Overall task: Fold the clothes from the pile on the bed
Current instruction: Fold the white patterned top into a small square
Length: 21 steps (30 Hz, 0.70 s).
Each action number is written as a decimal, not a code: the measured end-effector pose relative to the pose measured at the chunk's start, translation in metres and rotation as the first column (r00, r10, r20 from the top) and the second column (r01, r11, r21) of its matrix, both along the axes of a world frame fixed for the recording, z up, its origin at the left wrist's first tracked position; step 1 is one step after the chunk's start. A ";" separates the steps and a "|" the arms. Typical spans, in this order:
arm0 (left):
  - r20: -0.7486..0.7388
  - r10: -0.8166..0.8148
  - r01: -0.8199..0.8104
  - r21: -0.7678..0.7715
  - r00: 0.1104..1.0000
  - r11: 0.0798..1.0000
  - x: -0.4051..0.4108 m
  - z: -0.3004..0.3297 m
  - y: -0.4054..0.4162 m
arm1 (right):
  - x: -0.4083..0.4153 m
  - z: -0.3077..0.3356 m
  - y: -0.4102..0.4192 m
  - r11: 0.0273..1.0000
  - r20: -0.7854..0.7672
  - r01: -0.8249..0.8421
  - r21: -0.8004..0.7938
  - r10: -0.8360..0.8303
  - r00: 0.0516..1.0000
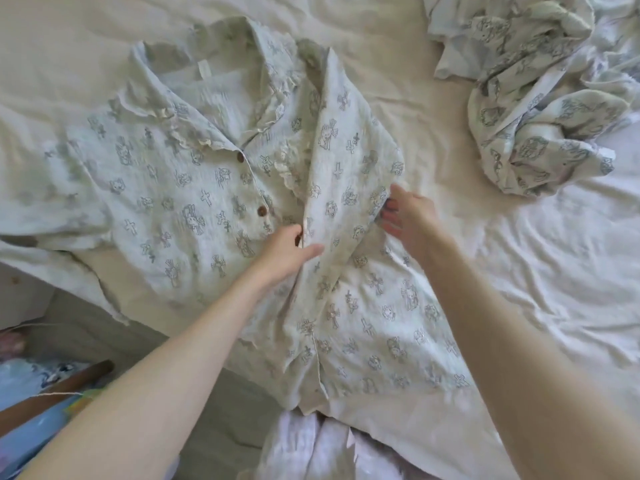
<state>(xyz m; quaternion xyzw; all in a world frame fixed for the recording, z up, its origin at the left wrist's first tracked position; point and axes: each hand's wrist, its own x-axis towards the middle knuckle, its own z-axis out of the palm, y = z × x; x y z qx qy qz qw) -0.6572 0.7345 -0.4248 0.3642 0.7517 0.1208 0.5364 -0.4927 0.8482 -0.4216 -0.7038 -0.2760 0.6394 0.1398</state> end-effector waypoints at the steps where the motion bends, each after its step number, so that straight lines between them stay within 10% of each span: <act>1: 0.056 0.047 -0.050 0.055 0.997 0.997 -0.001 0.004 -0.010 | -0.003 -0.001 0.000 0.998 -0.030 0.056 -0.007 -0.056 0.998; 6: 0.232 0.372 -0.407 0.127 0.899 0.905 -0.042 0.036 -0.069 | -0.030 -0.002 -0.008 0.982 -0.185 0.166 -0.087 -0.179 0.966; 11: 0.123 0.109 -0.076 -0.253 0.986 0.965 -0.094 0.025 -0.085 | -0.060 0.000 -0.003 0.947 -0.238 0.245 -0.206 -0.291 0.927; 17: 0.171 0.320 -0.310 -0.083 0.932 0.947 -0.105 0.007 0.008 | -0.069 -0.006 0.018 0.921 -0.161 0.348 -0.175 -0.375 0.913; 21: -0.062 0.370 -0.361 0.114 0.927 0.925 -0.099 0.000 0.072 | -0.065 -0.009 0.033 0.833 -0.191 0.497 -0.245 -0.543 0.817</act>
